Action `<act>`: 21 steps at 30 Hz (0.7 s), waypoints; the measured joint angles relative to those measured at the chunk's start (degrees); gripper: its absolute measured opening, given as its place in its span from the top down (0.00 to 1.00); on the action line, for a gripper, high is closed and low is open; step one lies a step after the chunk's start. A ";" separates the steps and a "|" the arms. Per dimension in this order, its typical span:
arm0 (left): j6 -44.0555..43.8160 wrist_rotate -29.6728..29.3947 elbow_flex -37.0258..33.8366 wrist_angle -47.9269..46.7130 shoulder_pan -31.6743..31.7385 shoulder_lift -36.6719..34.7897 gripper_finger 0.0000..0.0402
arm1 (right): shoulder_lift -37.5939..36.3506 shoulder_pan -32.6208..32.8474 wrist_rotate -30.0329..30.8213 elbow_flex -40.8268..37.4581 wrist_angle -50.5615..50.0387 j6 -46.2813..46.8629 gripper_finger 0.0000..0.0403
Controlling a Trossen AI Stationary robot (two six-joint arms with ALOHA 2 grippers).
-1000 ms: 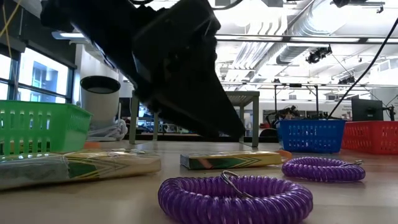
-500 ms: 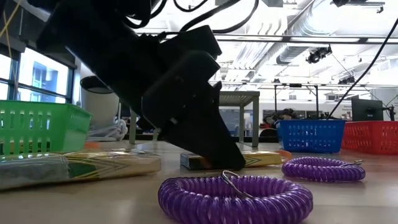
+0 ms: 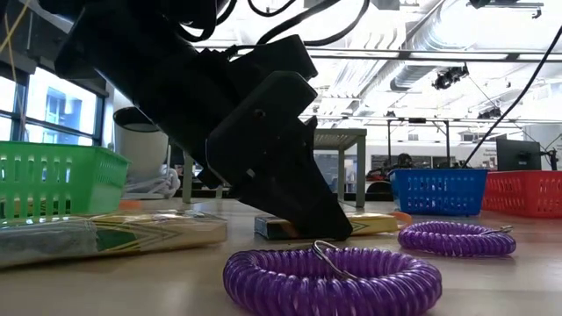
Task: Pick & Place Office Desk Supplies
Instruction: Put the crayon box into the green bin
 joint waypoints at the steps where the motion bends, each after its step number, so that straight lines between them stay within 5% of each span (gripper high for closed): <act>1: 0.03 0.02 0.00 -0.04 -0.01 0.03 0.24 | 0.00 0.00 0.00 0.00 0.00 0.00 0.51; 11: 0.05 0.09 -0.04 -0.26 -0.01 0.11 0.49 | 0.00 0.00 -0.02 0.00 0.00 -0.03 0.51; 21: 0.36 0.43 -0.11 -0.83 -0.03 -0.74 0.60 | 0.00 0.00 -0.02 0.00 -0.04 -0.20 0.51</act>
